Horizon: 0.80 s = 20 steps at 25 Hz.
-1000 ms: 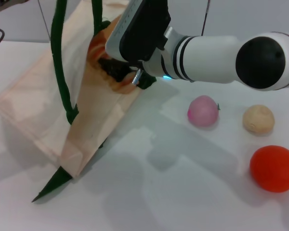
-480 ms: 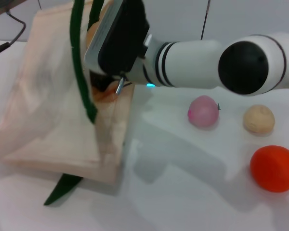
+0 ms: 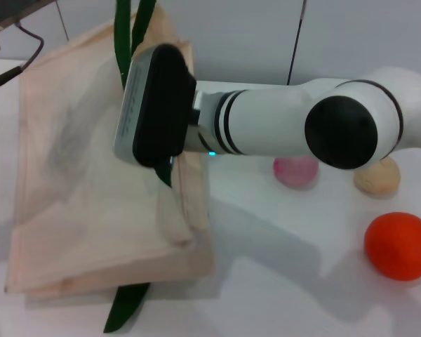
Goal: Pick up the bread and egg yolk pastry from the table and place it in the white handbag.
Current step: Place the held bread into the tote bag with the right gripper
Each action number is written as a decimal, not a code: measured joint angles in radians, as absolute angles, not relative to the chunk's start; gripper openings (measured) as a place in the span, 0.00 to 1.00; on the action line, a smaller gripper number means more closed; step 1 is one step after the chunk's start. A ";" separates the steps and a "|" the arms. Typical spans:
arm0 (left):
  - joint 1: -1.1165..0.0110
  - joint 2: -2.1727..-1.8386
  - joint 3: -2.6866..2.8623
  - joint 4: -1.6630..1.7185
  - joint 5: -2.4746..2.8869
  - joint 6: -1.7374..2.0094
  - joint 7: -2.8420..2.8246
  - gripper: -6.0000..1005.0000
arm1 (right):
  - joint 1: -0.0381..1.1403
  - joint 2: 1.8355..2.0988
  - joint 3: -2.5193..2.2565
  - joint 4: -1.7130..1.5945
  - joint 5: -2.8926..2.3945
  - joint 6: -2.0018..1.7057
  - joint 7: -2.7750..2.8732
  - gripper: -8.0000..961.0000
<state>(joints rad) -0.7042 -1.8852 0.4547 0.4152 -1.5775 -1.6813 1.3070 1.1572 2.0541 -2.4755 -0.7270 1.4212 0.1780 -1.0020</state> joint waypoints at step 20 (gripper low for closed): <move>-0.627 -1.868 0.446 0.414 -1.568 -1.624 1.322 0.12 | 0.984 2.028 -2.365 -0.875 1.413 0.207 -1.202 0.87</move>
